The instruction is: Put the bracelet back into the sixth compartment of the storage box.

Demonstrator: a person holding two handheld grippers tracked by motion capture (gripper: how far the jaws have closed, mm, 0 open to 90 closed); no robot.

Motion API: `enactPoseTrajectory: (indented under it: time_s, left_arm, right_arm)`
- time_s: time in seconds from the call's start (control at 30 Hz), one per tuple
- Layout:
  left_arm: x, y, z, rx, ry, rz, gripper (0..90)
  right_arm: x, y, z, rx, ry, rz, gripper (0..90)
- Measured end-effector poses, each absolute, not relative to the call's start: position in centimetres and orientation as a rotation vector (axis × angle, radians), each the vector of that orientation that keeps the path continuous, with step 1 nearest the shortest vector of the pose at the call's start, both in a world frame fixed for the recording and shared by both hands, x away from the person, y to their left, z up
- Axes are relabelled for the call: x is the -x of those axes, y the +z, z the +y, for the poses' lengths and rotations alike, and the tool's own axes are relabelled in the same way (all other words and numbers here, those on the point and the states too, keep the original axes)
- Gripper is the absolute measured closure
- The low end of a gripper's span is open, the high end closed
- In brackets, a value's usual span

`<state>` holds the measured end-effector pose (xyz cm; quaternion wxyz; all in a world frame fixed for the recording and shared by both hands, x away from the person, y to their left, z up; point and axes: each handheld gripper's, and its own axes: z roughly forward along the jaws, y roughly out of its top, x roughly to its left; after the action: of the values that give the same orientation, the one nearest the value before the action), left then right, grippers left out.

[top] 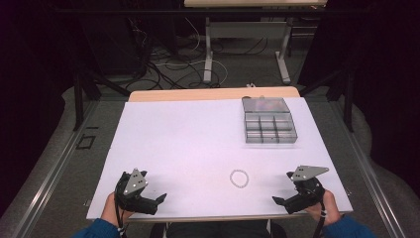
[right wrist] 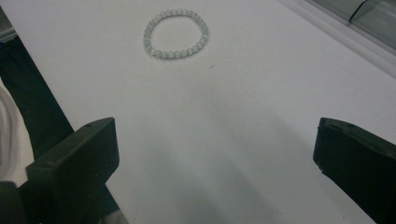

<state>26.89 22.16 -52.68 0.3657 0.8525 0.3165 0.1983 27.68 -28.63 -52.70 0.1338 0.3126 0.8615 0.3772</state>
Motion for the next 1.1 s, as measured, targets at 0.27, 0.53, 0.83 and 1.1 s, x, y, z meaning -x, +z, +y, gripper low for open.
enactPoseTrajectory:
  time_s: [0.27,0.53,0.83,1.1]
  left_arm:
    - [-26.7,-52.7,22.1,-2.200,0.485,0.809,0.1]
    - [-26.7,-52.7,22.0,-2.203,0.481,0.792,0.2]
    - [-26.8,-52.7,21.9,-2.204,0.492,0.793,0.2]
    - [-26.8,-52.7,22.0,-2.208,0.479,0.794,0.1]
  right_arm:
    - [-27.7,-52.5,-28.3,-0.906,1.081,2.519,0.0]
    - [-28.0,-52.0,-27.3,-0.895,1.073,2.518,0.0]
    - [-28.8,-51.8,-24.9,-0.851,1.056,2.550,0.0]
    - [-29.4,-51.9,-22.9,-0.797,1.057,2.598,0.0]
